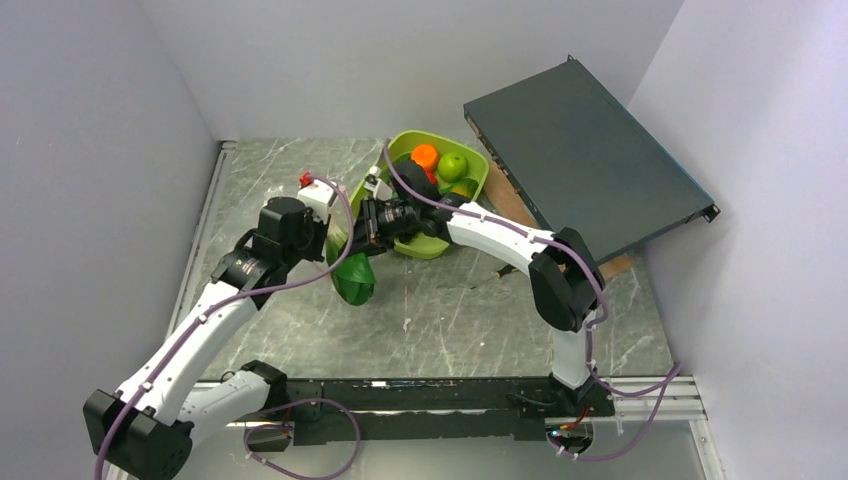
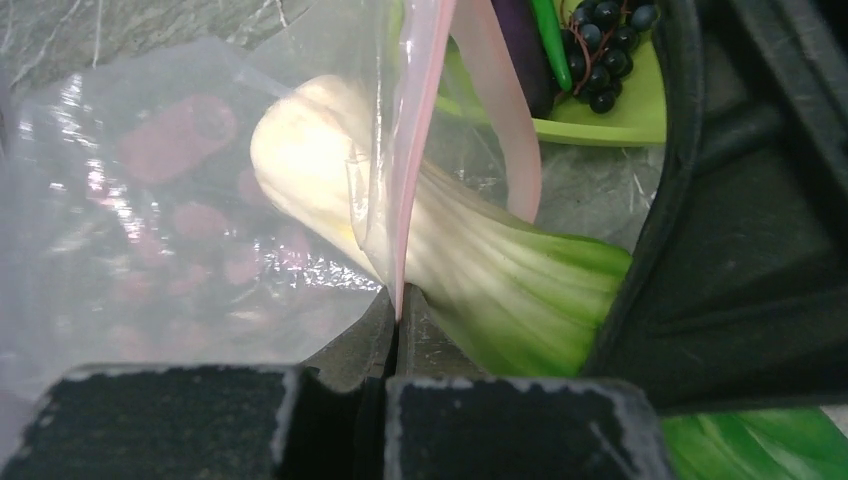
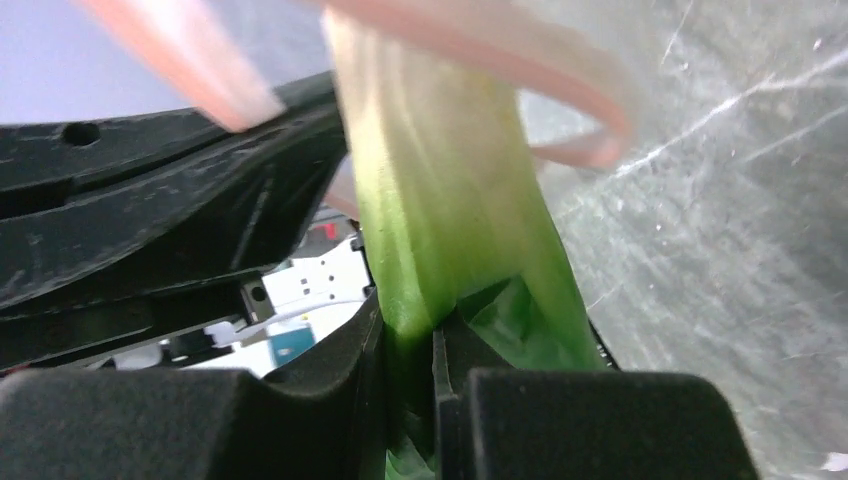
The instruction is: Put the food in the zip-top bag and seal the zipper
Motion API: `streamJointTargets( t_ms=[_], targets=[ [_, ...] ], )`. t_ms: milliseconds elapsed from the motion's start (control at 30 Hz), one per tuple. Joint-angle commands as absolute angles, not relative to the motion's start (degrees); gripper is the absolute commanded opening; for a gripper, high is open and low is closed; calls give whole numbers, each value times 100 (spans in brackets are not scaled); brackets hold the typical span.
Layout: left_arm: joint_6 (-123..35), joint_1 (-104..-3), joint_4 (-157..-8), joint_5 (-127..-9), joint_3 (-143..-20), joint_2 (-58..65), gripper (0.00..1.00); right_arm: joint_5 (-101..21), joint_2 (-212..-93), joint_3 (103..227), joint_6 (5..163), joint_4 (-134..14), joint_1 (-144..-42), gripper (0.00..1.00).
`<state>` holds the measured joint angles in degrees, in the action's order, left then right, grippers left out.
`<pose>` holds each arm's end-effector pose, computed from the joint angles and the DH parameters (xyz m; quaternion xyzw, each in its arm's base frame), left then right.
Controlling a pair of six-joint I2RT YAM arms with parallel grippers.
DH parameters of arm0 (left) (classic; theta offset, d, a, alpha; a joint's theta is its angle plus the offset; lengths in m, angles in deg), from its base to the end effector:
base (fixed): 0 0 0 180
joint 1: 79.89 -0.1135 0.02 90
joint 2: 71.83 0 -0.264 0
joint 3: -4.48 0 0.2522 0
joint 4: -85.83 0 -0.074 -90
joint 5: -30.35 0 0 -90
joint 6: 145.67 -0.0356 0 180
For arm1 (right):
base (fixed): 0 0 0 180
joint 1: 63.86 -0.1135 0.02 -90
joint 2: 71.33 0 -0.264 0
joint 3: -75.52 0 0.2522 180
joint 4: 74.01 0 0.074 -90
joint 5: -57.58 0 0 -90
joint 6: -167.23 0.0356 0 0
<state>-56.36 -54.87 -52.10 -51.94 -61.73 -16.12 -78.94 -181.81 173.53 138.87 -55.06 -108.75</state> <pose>0.1944 -0.0855 0.3204 0.1618 0.8563 -0.0453 0.4884 0.2954 0.3307 0.2550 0.0744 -0.8209 -0.5662 0.0072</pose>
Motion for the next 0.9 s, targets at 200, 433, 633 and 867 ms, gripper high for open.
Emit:
streamJointTargets(
  t_ms=[200,433,633,867],
  targets=[
    [-5670,-5443,-5363,-5621,-6260,-1519,0,-6768,-18248,18660,11315,-3637,-11123,25],
    [-5609,-5444,-5426,-5741,-6232,-1538,0,-5429,-18919,19480,10344,-2916,-11435,24],
    [-5629,-5445,-5535,-5858,-6154,-1658,0,-4869,-18325,18492,9563,-4018,-11642,0],
    [-5603,-5467,-5596,-5912,-6160,-1567,0,-5125,-17622,17445,10748,-5774,-11527,30]
  ],
)
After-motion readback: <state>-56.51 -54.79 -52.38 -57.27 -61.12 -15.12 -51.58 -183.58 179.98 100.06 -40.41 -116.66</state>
